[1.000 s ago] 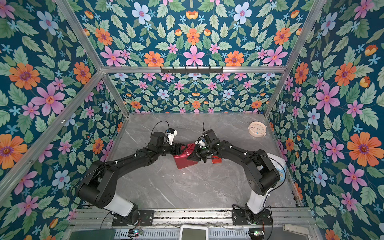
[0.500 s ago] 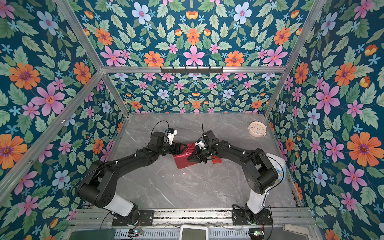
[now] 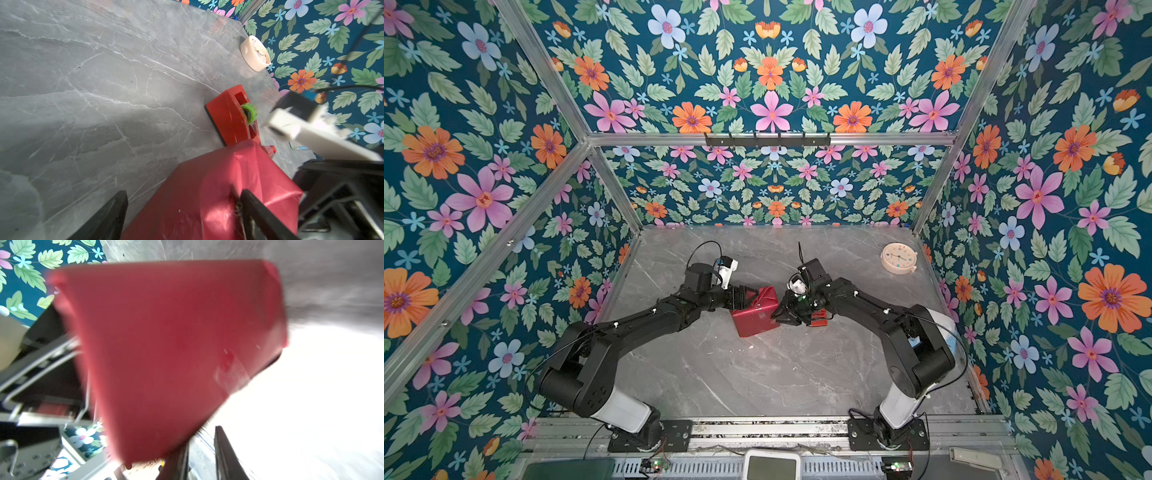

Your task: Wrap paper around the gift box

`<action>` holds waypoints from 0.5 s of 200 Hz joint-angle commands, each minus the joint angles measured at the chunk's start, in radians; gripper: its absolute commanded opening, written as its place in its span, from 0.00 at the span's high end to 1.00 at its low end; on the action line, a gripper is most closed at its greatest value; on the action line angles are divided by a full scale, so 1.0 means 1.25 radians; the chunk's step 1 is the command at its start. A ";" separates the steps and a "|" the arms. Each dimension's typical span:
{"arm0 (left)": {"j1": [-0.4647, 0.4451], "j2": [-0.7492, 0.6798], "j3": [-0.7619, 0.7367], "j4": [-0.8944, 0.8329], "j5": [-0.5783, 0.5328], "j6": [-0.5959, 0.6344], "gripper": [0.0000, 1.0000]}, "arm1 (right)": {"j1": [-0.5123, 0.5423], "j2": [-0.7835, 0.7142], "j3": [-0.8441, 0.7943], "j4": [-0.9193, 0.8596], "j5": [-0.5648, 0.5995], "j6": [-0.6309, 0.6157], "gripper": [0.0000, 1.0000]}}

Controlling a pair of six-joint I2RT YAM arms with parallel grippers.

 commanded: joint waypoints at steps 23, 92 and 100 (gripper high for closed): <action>-0.007 -0.006 0.021 -0.081 -0.031 -0.009 0.08 | 0.001 -0.121 -0.018 -0.063 0.081 -0.127 0.71; -0.006 -0.056 0.072 -0.070 -0.045 -0.008 0.00 | 0.032 -0.212 -0.078 0.004 0.254 -0.218 0.55; -0.005 -0.070 0.070 -0.074 -0.053 -0.003 0.00 | 0.046 -0.217 -0.090 0.014 0.272 -0.226 0.54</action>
